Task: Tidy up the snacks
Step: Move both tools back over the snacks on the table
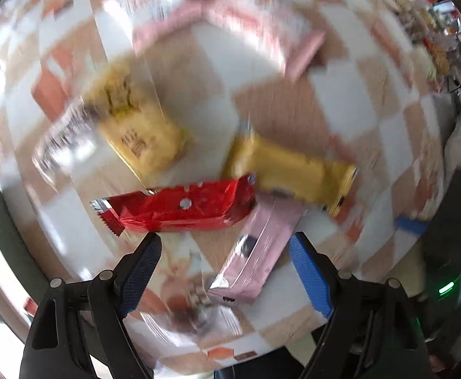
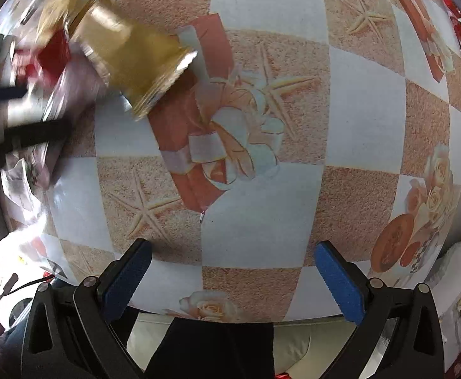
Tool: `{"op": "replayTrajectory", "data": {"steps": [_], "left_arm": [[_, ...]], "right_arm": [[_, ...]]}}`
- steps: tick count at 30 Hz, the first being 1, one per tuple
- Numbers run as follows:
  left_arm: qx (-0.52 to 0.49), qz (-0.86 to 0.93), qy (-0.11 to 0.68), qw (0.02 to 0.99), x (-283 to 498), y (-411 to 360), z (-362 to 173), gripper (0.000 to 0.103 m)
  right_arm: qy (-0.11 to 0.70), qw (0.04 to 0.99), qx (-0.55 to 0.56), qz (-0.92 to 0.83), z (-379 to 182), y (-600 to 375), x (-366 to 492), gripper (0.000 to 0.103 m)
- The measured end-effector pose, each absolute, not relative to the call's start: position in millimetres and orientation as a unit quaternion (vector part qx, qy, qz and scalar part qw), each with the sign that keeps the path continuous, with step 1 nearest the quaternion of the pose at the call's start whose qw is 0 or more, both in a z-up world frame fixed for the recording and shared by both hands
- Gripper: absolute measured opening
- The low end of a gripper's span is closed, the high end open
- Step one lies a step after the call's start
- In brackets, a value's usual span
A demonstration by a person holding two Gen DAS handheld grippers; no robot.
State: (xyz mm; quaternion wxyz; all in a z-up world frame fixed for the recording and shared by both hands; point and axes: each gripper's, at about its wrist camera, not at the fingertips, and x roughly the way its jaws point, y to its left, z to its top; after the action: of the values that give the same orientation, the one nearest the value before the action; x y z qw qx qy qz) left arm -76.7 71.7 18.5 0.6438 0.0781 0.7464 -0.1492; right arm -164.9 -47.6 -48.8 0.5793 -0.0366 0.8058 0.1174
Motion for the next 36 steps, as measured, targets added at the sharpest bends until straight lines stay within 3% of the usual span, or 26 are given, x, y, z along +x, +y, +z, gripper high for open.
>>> {"op": "replayTrajectory", "data": {"steps": [16, 23, 29, 32, 36], "left_arm": [[0.005, -0.092, 0.734, 0.672, -148, 156, 45, 0.085], [-0.091, -0.06, 0.707, 0.699, -85, 190, 67, 0.085], [-0.175, -0.01, 0.721, 0.671, -52, 201, 48, 0.085], [-0.109, 0.009, 0.708, 0.698, -39, 177, 51, 0.085], [0.12, -0.025, 0.663, 0.739, -31, 129, 53, 0.085]], "right_arm": [[0.811, 0.573, -0.038, 0.117, -50, -51, -156, 0.103], [0.815, 0.567, -0.037, 0.116, -53, -51, -144, 0.103], [0.806, 0.579, -0.036, 0.116, -51, -54, -145, 0.103], [0.803, 0.583, -0.037, 0.118, -50, -55, -149, 0.103], [0.802, 0.583, -0.041, 0.122, -46, -55, -153, 0.103]]}}
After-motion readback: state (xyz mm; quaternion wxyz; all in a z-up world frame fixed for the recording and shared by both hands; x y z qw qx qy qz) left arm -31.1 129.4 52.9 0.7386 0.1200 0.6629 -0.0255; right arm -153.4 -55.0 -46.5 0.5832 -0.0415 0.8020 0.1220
